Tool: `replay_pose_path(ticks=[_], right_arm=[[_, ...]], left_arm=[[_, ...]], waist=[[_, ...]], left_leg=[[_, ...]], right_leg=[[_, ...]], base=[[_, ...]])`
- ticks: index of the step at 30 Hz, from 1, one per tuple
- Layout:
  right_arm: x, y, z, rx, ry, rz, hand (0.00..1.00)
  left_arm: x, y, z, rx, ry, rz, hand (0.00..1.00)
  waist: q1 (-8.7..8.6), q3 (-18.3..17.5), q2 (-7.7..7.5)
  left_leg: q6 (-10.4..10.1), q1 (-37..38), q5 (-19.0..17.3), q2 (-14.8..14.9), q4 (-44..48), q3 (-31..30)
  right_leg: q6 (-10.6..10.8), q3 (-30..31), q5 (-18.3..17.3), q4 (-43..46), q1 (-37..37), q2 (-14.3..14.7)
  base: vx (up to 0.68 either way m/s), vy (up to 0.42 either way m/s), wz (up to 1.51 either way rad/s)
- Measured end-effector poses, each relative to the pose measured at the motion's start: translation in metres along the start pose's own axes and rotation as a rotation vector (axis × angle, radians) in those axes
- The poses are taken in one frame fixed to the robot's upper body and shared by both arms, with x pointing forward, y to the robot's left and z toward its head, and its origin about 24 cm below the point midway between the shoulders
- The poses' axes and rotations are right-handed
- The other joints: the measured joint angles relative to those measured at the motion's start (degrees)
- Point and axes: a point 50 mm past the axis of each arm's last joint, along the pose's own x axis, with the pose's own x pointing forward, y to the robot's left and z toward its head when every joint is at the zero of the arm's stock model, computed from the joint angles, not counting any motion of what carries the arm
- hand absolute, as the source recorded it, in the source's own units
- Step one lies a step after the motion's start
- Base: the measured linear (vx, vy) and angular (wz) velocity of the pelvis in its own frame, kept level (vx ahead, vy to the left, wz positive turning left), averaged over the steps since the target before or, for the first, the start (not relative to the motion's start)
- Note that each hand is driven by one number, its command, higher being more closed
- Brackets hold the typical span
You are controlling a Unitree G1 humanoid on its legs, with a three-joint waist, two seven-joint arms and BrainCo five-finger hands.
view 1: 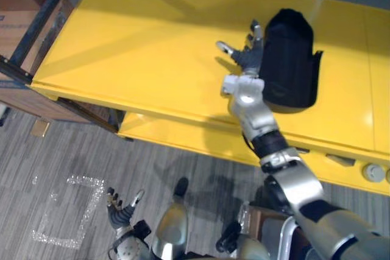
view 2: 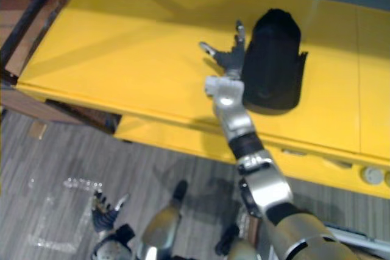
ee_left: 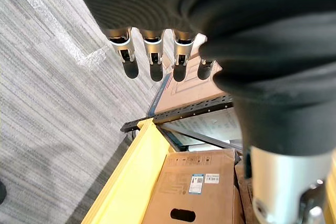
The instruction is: Walk over and take plastic housings, then place them on the shelf
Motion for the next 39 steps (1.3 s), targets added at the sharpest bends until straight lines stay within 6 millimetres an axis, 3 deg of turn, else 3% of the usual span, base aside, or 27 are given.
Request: replay_pose_path(ticks=[4,14,19,23,27,30,31,33,37,39], right_arm=[[0.010,-0.009,0.005,-0.007,0.003,-0.047,0.00],[0.024,-0.032,0.003,-0.043,0.006,-0.067,0.00],[0.026,-0.028,0.006,-0.048,-0.036,0.067,0.00],[0.020,-0.011,0.010,-0.074,-0.101,0.230,0.00],[0.011,0.009,0.040,0.003,-0.257,0.381,0.00],[-0.012,0.024,0.093,0.126,-0.515,0.521,0.00],[-0.027,0.026,0.119,0.172,-0.652,0.553,0.00],[-0.045,0.022,0.139,0.201,-0.789,0.557,0.00],[-0.059,-0.009,0.138,0.194,-0.867,0.466,0.00],[-0.054,-0.042,0.128,0.093,-0.847,0.371,0.00]], left_arm=[[0.001,0.003,-0.001,-0.024,0.018,0.017,0.00],[0.000,0.002,-0.003,-0.022,0.024,0.008,0.00],[-0.001,-0.001,-0.005,-0.030,0.040,-0.025,0.00],[0.002,0.000,-0.003,-0.013,0.031,-0.054,0.00],[0.004,0.001,-0.001,-0.008,0.022,-0.069,0.00],[0.004,0.000,0.000,-0.003,0.015,-0.083,0.00],[0.004,0.001,0.000,0.002,0.011,-0.088,0.00],[0.006,0.002,0.002,0.025,-0.005,-0.089,0.00],[0.011,0.017,0.006,0.044,-0.031,-0.032,0.00],[0.013,0.026,0.008,0.055,-0.046,0.003,0.00]], waist=[[0.11,0.62,1.18],[0.07,0.78,1.49],[0.02,1.16,2.22],[0.05,1.16,2.22],[-0.04,1.19,2.16],[-1.09,1.51,1.61],[-1.45,1.61,1.40],[-1.64,1.47,0.78],[-4.30,0.47,-1.76],[-5.36,-0.90,-3.83]], left_leg=[[-0.17,-0.04,0.32,0.00,-0.07,0.06],[-0.14,-0.09,0.97,-0.20,-0.26,-0.07],[-0.16,-0.04,1.07,-0.09,-0.26,-0.16],[-0.18,-0.04,1.07,0.12,-0.41,-0.18],[-0.23,0.55,1.11,0.97,-0.81,-0.11],[-0.25,2.84,1.11,1.52,-1.74,0.03],[-0.26,3.87,1.10,1.90,-2.22,0.57],[-0.27,4.85,1.07,2.27,-2.69,1.75],[-0.13,6.71,0.98,2.39,-3.66,2.97],[0.18,7.10,0.80,2.30,-4.17,4.83]], right_leg=[[-0.25,0.70,-0.67,1.44,-1.09,-0.34],[-0.37,0.90,-1.09,2.86,-1.79,-0.69],[-0.38,0.96,-1.07,2.93,-1.81,-0.54],[-0.44,0.95,-1.03,2.62,-1.74,-0.25],[-0.61,0.88,-0.02,0.44,-0.55,1.06],[-0.66,0.91,1.04,-2.54,2.38,2.17],[-0.64,1.28,1.72,-3.91,3.41,2.80],[-0.80,2.29,2.70,-5.77,4.22,3.63],[-0.58,3.05,4.73,-8.94,6.24,4.32],[-0.28,4.65,6.47,-11.15,6.23,4.72]], base=[[-0.07,-0.004,-0.03],[-0.02,-0.008,0.00],[0.00,0.000,0.00],[0.00,0.000,0.00],[0.01,-0.014,-0.03],[0.02,-0.031,-0.07],[0.00,-0.020,-0.15],[-0.01,-0.010,-0.28],[0.00,0.002,-0.18],[-0.01,0.025,-0.36]])
